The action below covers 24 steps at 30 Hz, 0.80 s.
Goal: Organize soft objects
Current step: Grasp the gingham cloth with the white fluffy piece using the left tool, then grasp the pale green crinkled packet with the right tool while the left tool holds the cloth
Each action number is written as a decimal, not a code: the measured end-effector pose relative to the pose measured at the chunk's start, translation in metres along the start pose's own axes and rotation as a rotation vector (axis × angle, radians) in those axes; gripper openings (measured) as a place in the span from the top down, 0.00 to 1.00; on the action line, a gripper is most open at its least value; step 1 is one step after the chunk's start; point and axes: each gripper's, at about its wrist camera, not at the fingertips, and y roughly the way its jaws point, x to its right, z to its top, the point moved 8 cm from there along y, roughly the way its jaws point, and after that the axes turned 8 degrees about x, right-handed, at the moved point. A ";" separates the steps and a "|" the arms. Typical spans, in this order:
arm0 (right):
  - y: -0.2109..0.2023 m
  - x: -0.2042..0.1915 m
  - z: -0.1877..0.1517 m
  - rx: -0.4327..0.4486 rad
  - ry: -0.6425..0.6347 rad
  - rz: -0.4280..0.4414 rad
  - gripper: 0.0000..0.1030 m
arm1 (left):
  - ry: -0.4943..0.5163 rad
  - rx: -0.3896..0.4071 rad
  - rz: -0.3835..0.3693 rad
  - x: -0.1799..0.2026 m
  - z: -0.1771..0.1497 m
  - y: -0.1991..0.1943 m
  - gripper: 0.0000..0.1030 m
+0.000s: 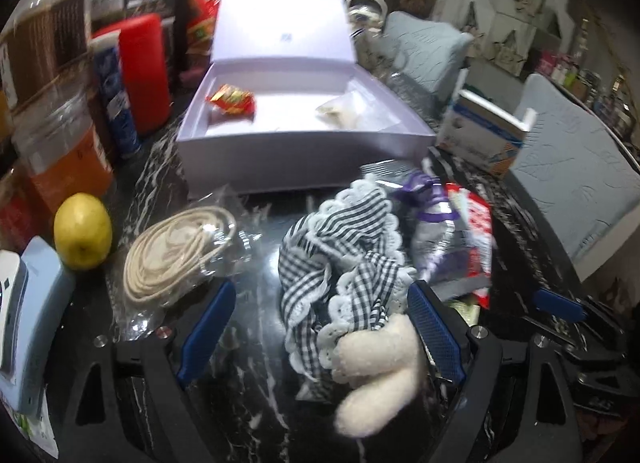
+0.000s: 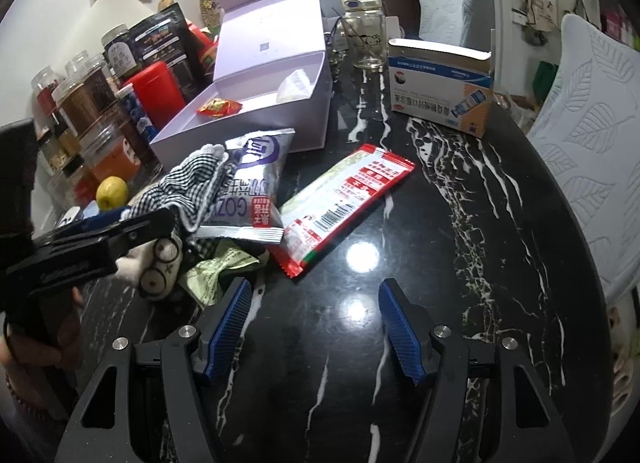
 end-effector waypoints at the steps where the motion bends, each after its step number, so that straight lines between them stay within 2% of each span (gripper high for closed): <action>1: 0.001 0.000 0.000 -0.001 0.000 0.002 0.35 | 0.005 0.000 0.022 -0.003 0.000 0.001 0.14; 3: 0.003 0.000 0.001 -0.002 0.001 0.006 0.35 | 0.027 0.007 0.075 -0.009 0.001 0.000 0.14; 5: 0.005 0.000 0.002 -0.001 0.004 0.009 0.35 | 0.040 0.011 0.092 -0.013 0.000 -0.002 0.14; 18: 0.013 -0.022 0.002 -0.014 -0.036 0.099 0.35 | 0.057 -0.009 -0.058 0.002 0.004 0.011 0.14; 20: 0.015 -0.025 0.001 -0.020 -0.041 0.106 0.35 | 0.068 -0.007 -0.058 0.003 0.005 0.013 0.18; 22: 0.016 -0.028 0.002 -0.024 -0.049 0.114 0.35 | 0.081 -0.011 -0.048 0.004 0.003 0.015 0.38; 24: 0.016 -0.032 0.002 -0.028 -0.053 0.119 0.35 | 0.091 -0.023 -0.020 0.000 0.000 0.018 0.51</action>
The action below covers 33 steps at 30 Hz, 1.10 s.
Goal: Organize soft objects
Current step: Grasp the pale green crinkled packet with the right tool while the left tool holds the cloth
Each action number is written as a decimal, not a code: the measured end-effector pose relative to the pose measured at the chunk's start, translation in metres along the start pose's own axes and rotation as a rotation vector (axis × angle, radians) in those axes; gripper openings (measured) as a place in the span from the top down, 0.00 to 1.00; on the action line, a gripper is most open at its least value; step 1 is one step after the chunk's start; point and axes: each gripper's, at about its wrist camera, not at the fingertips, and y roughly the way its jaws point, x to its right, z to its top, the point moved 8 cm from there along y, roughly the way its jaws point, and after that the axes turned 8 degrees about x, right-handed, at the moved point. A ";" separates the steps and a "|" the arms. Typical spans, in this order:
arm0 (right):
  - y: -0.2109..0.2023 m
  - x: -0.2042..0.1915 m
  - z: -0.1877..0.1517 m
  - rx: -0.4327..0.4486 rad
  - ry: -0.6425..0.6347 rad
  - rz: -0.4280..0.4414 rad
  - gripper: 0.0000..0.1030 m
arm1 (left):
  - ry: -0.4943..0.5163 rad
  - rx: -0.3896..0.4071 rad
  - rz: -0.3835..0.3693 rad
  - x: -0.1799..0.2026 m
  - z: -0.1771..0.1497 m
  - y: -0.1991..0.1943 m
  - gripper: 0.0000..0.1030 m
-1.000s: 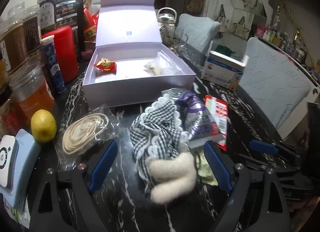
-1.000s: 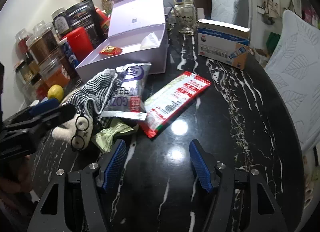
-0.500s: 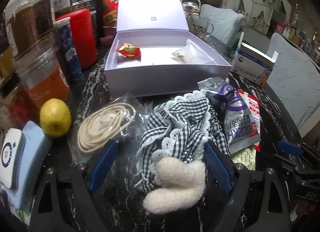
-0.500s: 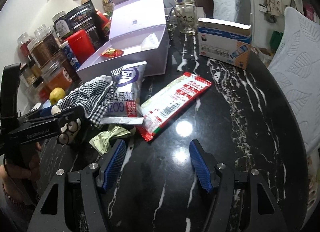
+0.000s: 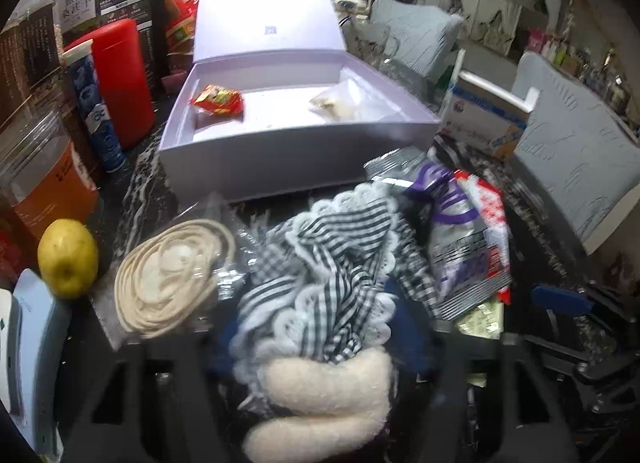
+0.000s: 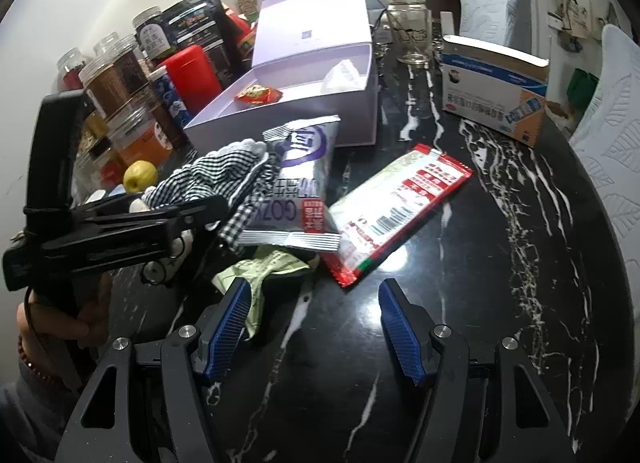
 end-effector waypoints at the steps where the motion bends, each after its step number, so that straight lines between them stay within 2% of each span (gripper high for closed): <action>1: 0.001 -0.002 0.000 -0.002 -0.002 0.006 0.35 | 0.000 0.002 0.000 -0.001 -0.001 -0.001 0.53; 4: 0.003 -0.009 0.000 -0.010 -0.018 0.017 0.35 | -0.031 0.002 -0.007 -0.005 -0.003 -0.007 0.55; 8: 0.008 -0.017 0.001 -0.021 -0.035 0.021 0.35 | -0.055 -0.006 0.040 -0.014 -0.012 -0.020 0.55; 13: 0.020 -0.018 0.004 -0.034 -0.069 -0.045 0.35 | -0.081 -0.023 0.044 -0.019 -0.032 -0.043 0.56; 17: 0.028 -0.022 0.007 -0.038 -0.074 -0.048 0.35 | -0.077 -0.030 0.081 -0.025 -0.046 -0.056 0.55; 20: 0.037 -0.029 0.006 -0.057 -0.095 -0.056 0.35 | -0.081 -0.020 0.047 -0.027 -0.050 -0.057 0.55; 22: 0.041 -0.032 0.004 -0.070 -0.108 -0.063 0.28 | -0.093 -0.017 0.035 -0.029 -0.049 -0.056 0.55; 23: 0.044 -0.035 0.003 -0.077 -0.114 -0.056 0.20 | -0.096 -0.018 0.028 -0.029 -0.049 -0.055 0.55; 24: 0.045 -0.037 0.003 -0.077 -0.118 -0.055 0.18 | -0.099 -0.018 0.024 -0.030 -0.049 -0.054 0.55; 27: 0.048 -0.039 0.002 -0.080 -0.133 -0.072 0.18 | -0.112 -0.023 0.008 -0.028 -0.049 -0.048 0.53; 31: 0.049 -0.040 0.000 -0.072 -0.155 -0.096 0.19 | -0.110 -0.026 -0.011 -0.026 -0.052 -0.043 0.44; 33: 0.048 -0.040 -0.002 -0.061 -0.187 -0.120 0.27 | -0.090 -0.019 0.001 -0.024 -0.053 -0.042 0.42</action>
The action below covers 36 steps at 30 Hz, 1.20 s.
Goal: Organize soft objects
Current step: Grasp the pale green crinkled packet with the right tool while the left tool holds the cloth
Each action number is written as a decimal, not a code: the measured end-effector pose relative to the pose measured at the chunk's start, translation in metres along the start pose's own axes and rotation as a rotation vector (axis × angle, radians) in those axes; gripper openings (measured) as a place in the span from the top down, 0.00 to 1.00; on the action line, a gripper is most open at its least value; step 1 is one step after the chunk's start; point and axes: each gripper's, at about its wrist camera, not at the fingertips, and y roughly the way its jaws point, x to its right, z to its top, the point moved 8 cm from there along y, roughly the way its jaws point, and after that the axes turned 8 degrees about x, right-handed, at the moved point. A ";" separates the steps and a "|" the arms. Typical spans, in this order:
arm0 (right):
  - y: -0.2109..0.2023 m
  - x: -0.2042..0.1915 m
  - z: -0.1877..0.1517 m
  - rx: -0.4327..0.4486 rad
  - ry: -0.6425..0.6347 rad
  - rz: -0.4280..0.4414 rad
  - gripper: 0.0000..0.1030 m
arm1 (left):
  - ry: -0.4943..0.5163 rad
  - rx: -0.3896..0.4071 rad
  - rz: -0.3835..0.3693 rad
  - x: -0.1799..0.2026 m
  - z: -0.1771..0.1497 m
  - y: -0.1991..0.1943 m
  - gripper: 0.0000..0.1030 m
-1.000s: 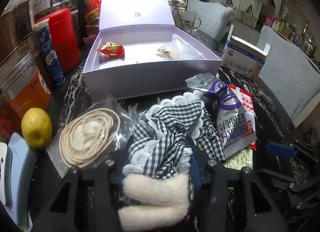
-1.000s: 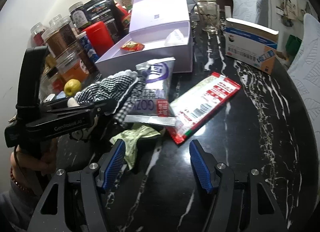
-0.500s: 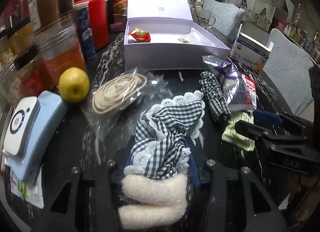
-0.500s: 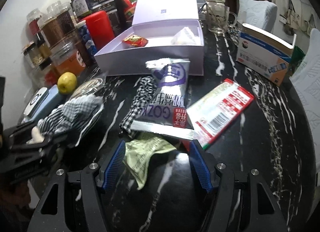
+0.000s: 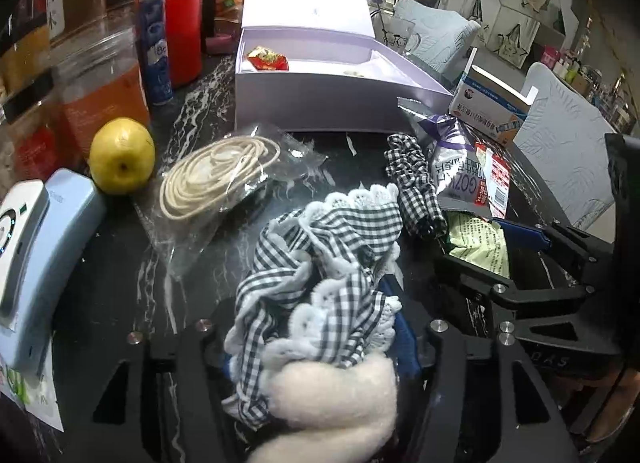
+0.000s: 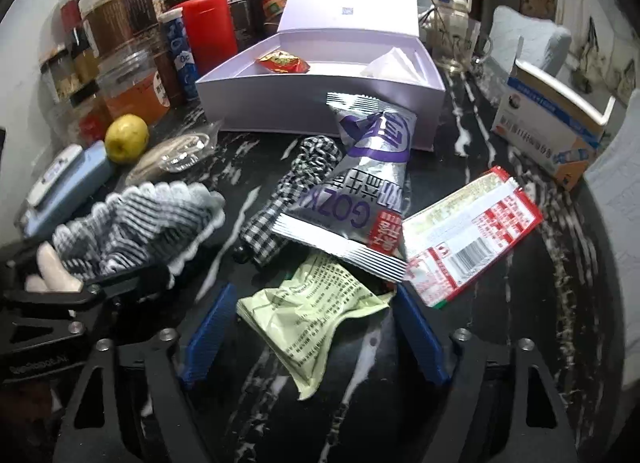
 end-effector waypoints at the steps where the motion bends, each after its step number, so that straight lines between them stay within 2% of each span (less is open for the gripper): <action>1: -0.001 0.000 0.000 0.004 -0.004 0.005 0.27 | 0.014 0.002 0.007 0.001 0.000 0.001 0.40; 6: -0.008 -0.003 -0.005 0.007 -0.030 0.048 0.29 | 0.111 0.015 0.072 0.009 -0.002 0.005 0.37; 10: -0.016 -0.006 -0.014 0.001 -0.069 0.081 0.29 | 0.106 0.020 0.065 0.008 -0.001 0.005 0.37; 17: -0.030 0.002 -0.028 0.004 -0.075 0.082 0.29 | 0.091 0.032 0.069 0.008 -0.002 0.004 0.37; 19: -0.032 0.002 -0.030 0.010 -0.083 0.077 0.31 | 0.085 0.044 0.091 0.007 -0.002 0.002 0.50; 24: -0.031 0.000 -0.030 0.012 -0.093 0.037 0.35 | 0.085 0.044 0.082 0.007 0.000 0.003 0.51; 30: -0.033 0.003 -0.029 0.025 -0.056 0.041 0.39 | 0.028 0.043 0.032 0.002 0.001 0.001 0.51; 36: -0.037 0.005 -0.030 0.034 -0.022 0.052 0.40 | -0.009 0.032 0.015 -0.002 0.000 -0.003 0.51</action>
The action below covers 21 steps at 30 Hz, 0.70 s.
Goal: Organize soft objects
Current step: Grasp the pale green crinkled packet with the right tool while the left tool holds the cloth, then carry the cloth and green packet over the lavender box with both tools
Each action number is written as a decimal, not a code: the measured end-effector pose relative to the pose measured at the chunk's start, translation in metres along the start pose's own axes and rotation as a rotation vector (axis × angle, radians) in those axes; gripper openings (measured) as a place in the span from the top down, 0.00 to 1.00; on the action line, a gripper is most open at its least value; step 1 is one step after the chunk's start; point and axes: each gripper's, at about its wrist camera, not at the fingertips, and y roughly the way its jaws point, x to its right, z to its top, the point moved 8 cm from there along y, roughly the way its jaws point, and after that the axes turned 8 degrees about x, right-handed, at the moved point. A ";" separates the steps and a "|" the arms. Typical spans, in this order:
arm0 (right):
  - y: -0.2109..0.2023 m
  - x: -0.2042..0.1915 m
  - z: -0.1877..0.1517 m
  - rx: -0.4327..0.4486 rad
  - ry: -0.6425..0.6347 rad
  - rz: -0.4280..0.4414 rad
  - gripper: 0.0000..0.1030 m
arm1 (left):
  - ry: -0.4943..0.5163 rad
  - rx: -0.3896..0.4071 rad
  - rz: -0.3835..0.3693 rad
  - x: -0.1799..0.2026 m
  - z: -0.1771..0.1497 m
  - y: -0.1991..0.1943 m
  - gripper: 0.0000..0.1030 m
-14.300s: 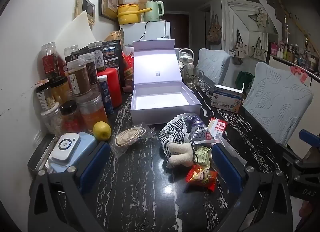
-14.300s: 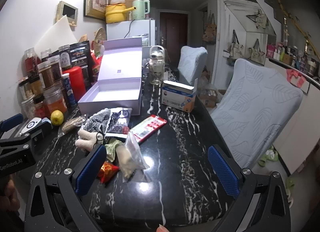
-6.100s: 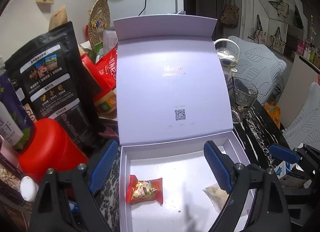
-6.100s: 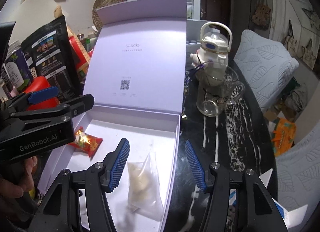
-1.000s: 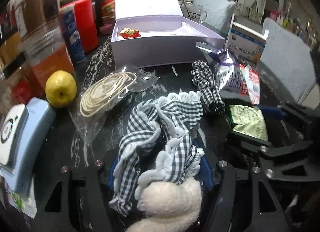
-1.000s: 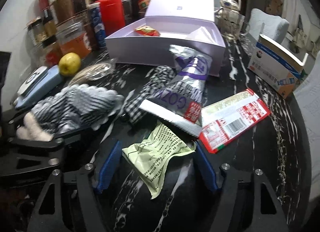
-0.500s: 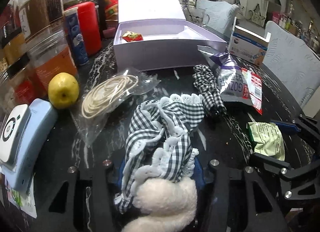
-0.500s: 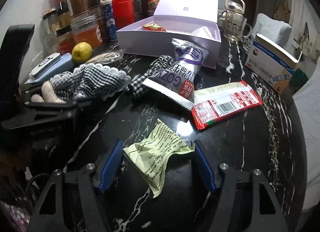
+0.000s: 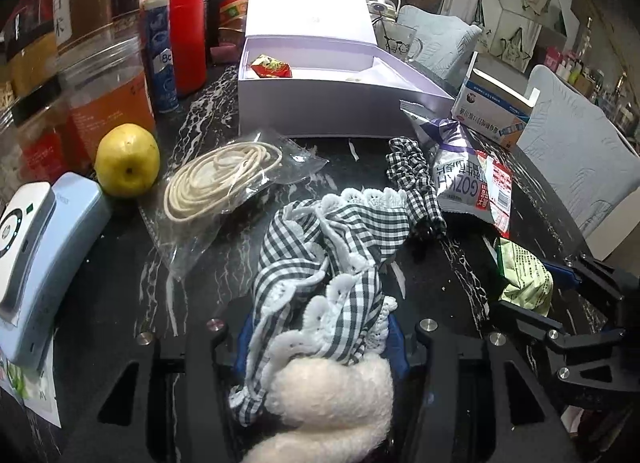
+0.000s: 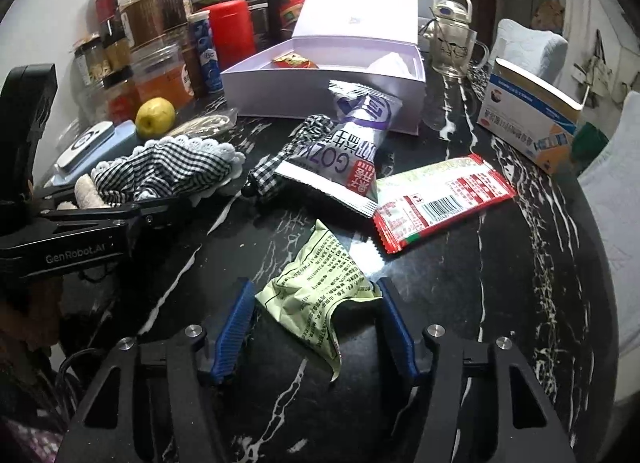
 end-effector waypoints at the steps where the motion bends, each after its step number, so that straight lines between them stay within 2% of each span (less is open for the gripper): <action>1: -0.001 0.000 0.000 0.005 0.001 -0.001 0.41 | -0.007 -0.002 -0.007 0.000 0.000 -0.001 0.51; 10: -0.010 0.005 0.007 0.042 0.037 0.003 0.41 | -0.013 0.031 -0.040 0.008 0.010 -0.013 0.51; 21: -0.034 0.009 0.036 0.110 0.047 0.027 0.41 | 0.026 0.138 -0.082 0.027 0.050 -0.036 0.51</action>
